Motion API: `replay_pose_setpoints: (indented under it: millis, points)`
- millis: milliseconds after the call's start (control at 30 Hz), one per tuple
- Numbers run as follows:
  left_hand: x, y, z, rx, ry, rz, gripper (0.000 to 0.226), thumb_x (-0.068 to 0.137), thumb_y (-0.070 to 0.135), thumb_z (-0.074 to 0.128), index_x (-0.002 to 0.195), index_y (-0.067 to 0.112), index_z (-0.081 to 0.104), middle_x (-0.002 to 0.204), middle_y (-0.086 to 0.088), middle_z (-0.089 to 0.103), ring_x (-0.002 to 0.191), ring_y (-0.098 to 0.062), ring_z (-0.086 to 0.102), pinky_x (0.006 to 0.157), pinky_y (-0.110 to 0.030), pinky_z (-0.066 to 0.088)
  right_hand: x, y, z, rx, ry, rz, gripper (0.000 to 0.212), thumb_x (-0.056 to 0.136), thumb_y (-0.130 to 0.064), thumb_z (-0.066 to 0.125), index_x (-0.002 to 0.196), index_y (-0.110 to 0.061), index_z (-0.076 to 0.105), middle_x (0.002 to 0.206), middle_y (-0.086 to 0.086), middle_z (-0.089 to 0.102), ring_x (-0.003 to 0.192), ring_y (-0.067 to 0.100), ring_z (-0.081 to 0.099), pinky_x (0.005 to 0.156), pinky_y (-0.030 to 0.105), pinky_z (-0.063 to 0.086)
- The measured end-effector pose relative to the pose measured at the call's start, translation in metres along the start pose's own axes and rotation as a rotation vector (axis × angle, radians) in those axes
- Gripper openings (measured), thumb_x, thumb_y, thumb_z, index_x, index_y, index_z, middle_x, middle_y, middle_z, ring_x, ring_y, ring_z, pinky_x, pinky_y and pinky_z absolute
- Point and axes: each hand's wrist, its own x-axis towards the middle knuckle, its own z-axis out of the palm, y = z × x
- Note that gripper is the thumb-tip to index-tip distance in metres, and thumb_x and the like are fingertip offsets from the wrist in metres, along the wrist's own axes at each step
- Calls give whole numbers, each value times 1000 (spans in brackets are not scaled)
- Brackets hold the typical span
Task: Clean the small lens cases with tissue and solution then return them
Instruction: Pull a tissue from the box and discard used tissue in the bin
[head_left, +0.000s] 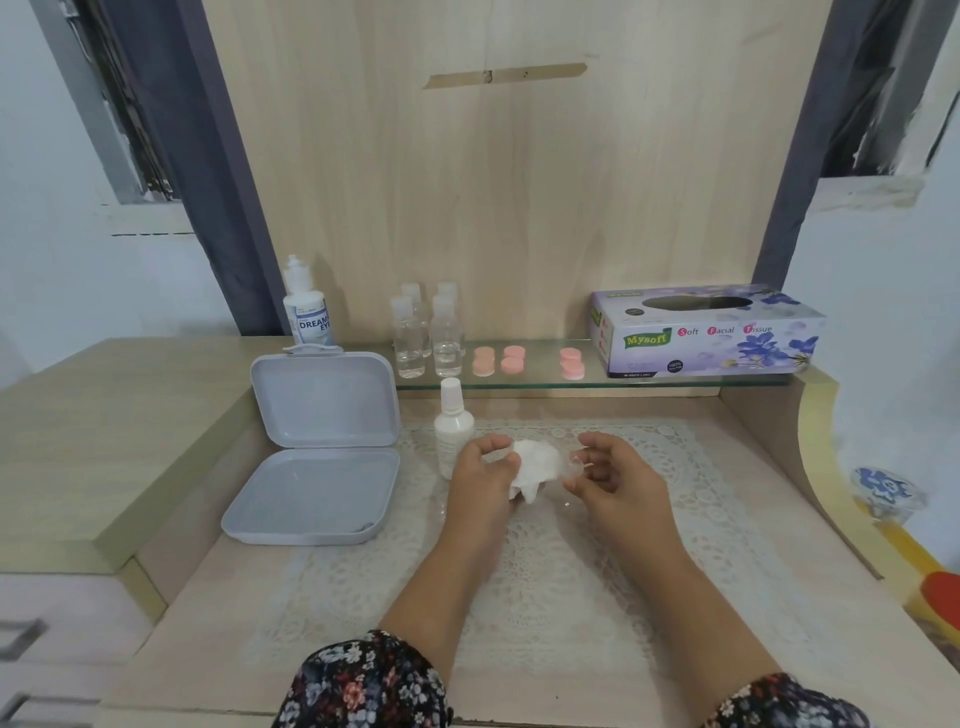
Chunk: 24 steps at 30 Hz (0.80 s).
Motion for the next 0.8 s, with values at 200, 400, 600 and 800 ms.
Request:
replay_pose_setpoints:
  millis: [200, 400, 600, 800]
  points:
    - [-4, -1, -2, 31, -221, 71, 48, 87, -8, 56, 119, 27, 58, 93, -7, 73, 81, -16, 67, 70, -27, 50, -2, -1, 0, 24, -18, 8, 44, 81, 3, 69, 108, -31, 60, 97, -8, 66, 85, 9, 61, 82, 28, 55]
    - [-4, -5, -3, 127, -211, 135, 33, 85, 1, 67, 110, 21, 66, 102, -3, 73, 87, -10, 67, 66, -16, 48, -3, -5, 0, 29, -24, 13, 43, 79, 0, 73, 110, -27, 62, 96, -8, 68, 80, 1, 61, 81, 23, 53]
    - [-1, -3, -5, 84, -135, 155, 29, 84, 1, 68, 111, 13, 66, 104, -9, 72, 97, -23, 69, 71, -21, 53, -2, -3, -2, 70, 15, 94, 35, 76, -5, 77, 102, -26, 65, 81, -1, 67, 78, 11, 65, 71, 21, 51]
    - [-1, -3, -6, 57, -140, 143, 30, 84, 2, 69, 113, 12, 65, 106, -10, 71, 97, -23, 68, 74, -23, 55, 1, -1, -3, 281, -27, 283, 16, 89, 1, 63, 103, -4, 67, 81, 14, 73, 75, 21, 72, 69, 27, 59]
